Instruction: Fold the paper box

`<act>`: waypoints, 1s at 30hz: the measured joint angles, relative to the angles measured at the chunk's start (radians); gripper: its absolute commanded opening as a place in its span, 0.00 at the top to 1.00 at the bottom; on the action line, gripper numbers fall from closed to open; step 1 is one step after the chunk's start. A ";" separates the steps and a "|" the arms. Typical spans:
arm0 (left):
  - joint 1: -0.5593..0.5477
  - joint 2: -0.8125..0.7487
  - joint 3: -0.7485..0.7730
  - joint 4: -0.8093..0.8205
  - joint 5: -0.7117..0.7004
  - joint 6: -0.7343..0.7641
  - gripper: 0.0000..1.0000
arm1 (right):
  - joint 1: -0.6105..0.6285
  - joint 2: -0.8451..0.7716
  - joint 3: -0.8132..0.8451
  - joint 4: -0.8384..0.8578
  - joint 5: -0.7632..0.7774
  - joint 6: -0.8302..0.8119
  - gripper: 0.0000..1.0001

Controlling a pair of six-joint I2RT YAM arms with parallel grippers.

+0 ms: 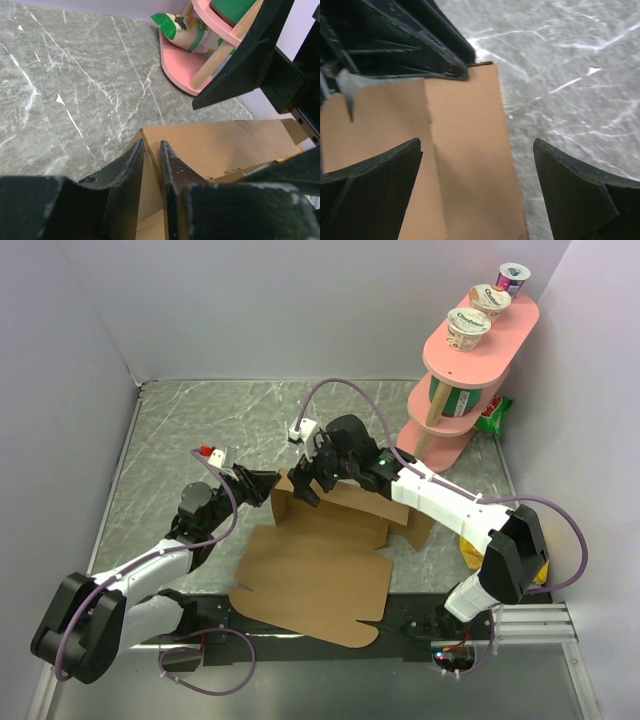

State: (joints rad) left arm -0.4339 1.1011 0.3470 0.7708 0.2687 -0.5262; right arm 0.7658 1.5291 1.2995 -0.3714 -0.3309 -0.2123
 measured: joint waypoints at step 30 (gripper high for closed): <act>0.021 -0.046 0.040 -0.166 -0.003 -0.033 0.41 | 0.048 0.004 -0.064 -0.001 0.129 -0.132 0.33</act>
State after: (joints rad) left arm -0.4129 1.0554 0.3874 0.6052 0.2657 -0.5594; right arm 0.8143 1.5330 1.2354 -0.3725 -0.2020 -0.3447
